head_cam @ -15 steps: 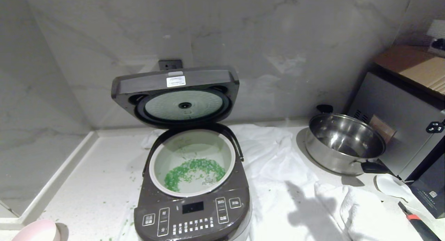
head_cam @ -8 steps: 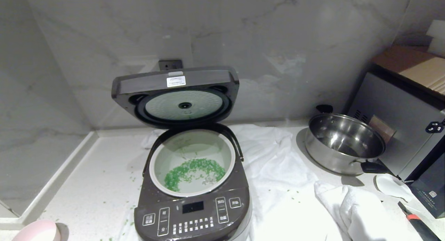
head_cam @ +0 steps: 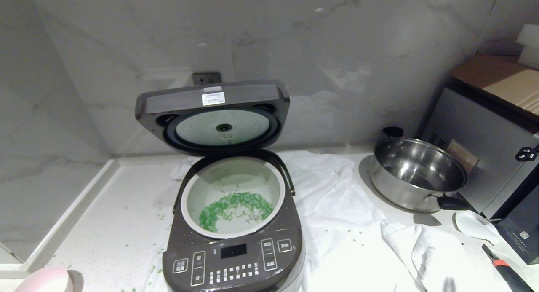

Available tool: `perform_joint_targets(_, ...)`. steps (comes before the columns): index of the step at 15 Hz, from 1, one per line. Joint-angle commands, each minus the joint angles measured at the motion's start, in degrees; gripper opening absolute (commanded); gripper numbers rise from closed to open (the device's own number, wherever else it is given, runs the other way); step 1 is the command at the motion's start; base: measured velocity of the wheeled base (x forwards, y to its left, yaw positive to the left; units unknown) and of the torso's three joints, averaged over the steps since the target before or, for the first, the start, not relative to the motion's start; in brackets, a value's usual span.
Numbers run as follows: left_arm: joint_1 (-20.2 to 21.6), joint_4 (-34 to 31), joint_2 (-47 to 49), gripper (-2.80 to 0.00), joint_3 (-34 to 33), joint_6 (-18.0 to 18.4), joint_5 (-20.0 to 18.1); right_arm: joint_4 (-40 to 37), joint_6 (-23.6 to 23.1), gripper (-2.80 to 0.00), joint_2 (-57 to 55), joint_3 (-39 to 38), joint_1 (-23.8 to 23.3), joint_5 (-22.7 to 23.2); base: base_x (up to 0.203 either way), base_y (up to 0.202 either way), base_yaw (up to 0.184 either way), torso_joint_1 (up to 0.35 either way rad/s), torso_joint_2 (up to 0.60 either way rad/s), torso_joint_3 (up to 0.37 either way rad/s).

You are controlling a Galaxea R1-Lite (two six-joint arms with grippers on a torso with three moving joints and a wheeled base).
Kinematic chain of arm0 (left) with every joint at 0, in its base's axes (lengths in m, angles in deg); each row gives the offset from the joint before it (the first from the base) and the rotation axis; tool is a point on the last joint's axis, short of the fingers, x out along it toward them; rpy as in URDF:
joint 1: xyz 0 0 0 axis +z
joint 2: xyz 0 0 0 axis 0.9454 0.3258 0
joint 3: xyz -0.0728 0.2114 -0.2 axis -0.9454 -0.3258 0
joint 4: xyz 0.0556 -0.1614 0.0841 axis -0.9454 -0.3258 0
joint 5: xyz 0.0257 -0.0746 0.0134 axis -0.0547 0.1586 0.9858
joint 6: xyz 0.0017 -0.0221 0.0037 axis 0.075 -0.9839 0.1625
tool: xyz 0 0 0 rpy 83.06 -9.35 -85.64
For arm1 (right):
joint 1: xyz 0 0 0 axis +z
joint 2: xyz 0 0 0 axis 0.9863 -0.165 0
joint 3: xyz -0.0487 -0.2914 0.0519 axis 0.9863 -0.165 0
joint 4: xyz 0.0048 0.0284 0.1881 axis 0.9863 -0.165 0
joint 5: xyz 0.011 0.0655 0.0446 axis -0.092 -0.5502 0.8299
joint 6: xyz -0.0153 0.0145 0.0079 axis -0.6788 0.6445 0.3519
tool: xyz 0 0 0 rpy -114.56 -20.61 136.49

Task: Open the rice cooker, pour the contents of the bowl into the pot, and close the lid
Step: Turn on the tap

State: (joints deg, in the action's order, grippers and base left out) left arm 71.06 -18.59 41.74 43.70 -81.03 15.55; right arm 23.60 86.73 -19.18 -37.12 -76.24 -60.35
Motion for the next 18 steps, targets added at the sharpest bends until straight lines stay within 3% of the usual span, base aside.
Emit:
perform_joint_targets(1,0.0,0.0,-0.1,-2.8,0.0,0.0,0.0,0.1,-0.8,-2.8,7.6,-5.5,-1.9,0.1,0.0,0.0,0.0,0.0,0.0,0.0)
perform_joint_targets(5,0.0,-0.1,-0.1,-2.8,0.0,0.0,0.0,0.2,-3.5,-2.8,15.3,-12.4,-5.8,3.6,0.0,0.0,0.0,0.0,0.0,0.0)
perform_joint_targets(11,0.0,0.0,-0.1,-2.8,0.0,0.1,0.0,10.3,-4.7,-2.8,18.3,-22.1,-5.2,4.2,0.0,0.0,0.0,0.0,0.0,0.0)
perform_joint_targets(14,0.0,-0.1,-0.1,-2.8,0.0,0.1,0.0,10.2,-5.0,-2.8,22.4,-25.8,-4.6,4.7,0.0,0.0,0.0,0.0,0.0,0.0)
perform_joint_targets(18,0.0,-0.1,-0.1,-2.8,0.0,0.1,0.0,1.3,-4.9,-2.8,29.2,-27.9,-4.5,11.8,0.0,0.0,0.0,0.0,0.0,0.0)
